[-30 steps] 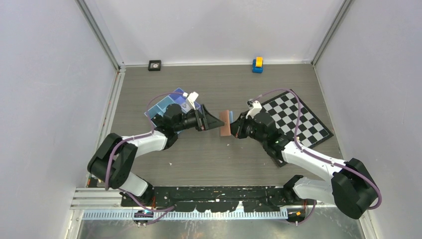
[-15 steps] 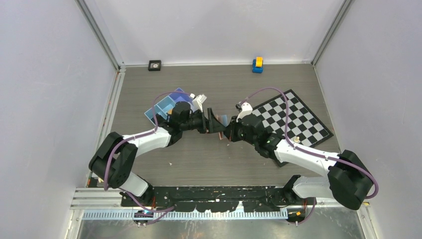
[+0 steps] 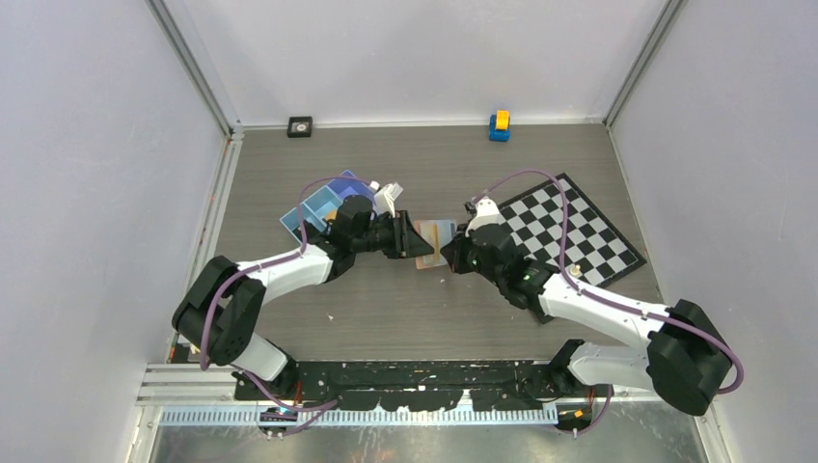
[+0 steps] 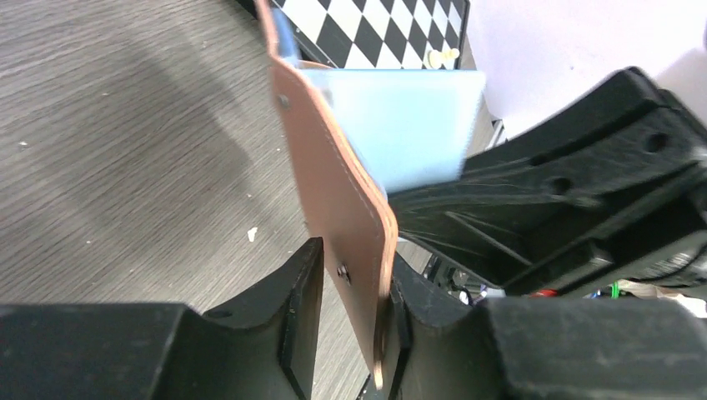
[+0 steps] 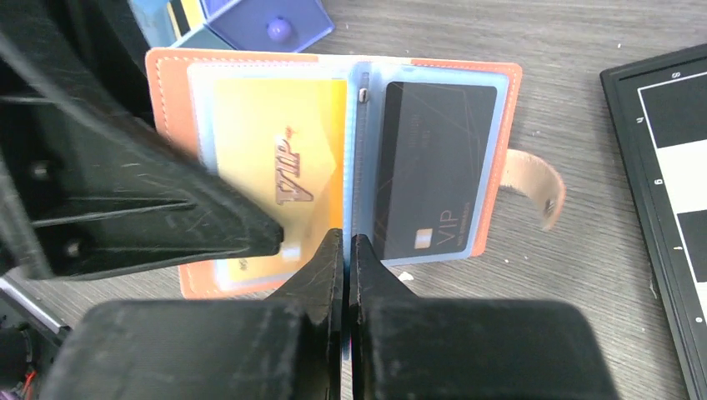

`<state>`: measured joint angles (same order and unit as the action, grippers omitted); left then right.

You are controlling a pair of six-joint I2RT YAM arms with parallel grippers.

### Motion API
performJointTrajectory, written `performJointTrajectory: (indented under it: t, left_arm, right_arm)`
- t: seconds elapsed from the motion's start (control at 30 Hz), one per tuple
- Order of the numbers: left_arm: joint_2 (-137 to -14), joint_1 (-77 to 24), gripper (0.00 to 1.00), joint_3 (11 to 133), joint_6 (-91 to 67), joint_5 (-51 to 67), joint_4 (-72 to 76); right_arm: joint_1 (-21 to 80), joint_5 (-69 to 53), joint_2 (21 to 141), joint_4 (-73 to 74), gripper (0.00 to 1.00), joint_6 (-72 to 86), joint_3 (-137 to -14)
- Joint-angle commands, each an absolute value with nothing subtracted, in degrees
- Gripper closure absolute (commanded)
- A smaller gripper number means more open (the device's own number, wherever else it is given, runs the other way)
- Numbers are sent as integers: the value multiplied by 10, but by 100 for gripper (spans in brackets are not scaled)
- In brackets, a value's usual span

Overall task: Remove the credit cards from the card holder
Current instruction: Remove the credit card from the card holder.

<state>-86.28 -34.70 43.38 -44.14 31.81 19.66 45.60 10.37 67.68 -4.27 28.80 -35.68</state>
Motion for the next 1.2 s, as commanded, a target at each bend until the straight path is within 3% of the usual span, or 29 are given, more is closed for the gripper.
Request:
performJointTrajectory:
  t: [0.0,0.3,0.4,0.47,0.57,0.63,0.9,1.0,1.17]
  left_arm:
    - [-848,-340,73,445,-425,294,180]
    - [-833,-324,99,429,-437,308,207]
    - [-827,-320,100,421,-443,317,227]
    - [-825,-317,100,414,-451,329,250]
    - [-828,-316,100,412,-460,343,267]
    - [-831,-315,100,413,-463,346,270]
    - [-844,-311,100,417,-464,354,265]
    - [-852,-311,100,416,-477,385,301]
    - [-867,-311,100,404,-524,429,394]
  right_arm:
    - [462,136,631,-100,99,291,-363]
    - [461,178,618,-78,99,294,-364]
    - [459,227,612,-53,96,301,-369]
    - [452,250,609,-35,89,309,-369]
    - [435,265,602,-9,52,320,-374]
    - [430,245,591,-6,47,313,-375]
    - [430,97,536,-84,47,280,-338]
    - [430,24,565,-119,51,295,-344]
    - [426,8,612,-113,55,301,-364]
